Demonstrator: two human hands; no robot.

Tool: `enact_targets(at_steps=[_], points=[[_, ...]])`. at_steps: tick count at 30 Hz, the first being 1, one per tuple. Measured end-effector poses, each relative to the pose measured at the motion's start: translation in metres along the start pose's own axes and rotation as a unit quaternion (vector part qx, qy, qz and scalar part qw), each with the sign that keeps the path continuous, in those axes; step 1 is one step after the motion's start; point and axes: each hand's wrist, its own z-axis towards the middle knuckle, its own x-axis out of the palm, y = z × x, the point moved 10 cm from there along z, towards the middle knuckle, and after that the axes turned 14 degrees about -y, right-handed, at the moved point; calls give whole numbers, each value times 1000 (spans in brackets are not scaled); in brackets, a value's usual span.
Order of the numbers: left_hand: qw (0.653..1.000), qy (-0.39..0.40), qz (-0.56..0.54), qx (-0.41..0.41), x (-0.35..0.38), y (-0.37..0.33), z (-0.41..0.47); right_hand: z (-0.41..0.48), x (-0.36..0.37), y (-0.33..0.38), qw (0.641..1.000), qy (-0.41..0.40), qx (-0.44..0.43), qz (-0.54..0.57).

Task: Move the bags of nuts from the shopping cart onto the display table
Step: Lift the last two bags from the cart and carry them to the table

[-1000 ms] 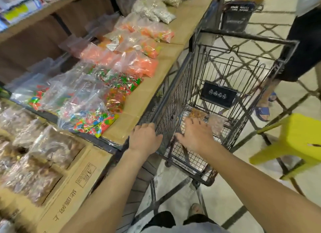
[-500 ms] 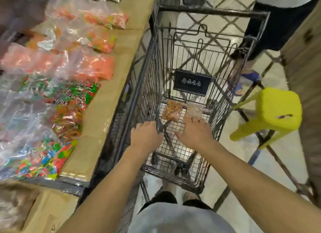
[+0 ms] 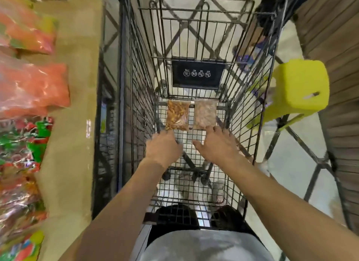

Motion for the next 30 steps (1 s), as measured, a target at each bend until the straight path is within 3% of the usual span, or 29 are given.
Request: enact_targets(at_steps=[7,14,17,20,24,30], points=[[998,53,22,-23,45,-1,67,58,45,-22,999,-1,39,20],[986,39,-115,-116,104,13,135,122,106,-51,965,-23,180,189],[961,19,-223,-161,132,24,167,155,157,-75,929,-41,258,261],[914,-10,-332,-232,152,35,190,177,164,-81,891,-65,317,319],[880,-63,-380,-279,170,46,221,204,166,-96,879,-86,360,300],[850,-66,-424,-304,194,46,248,234,198,-100,866,-83,361,336]])
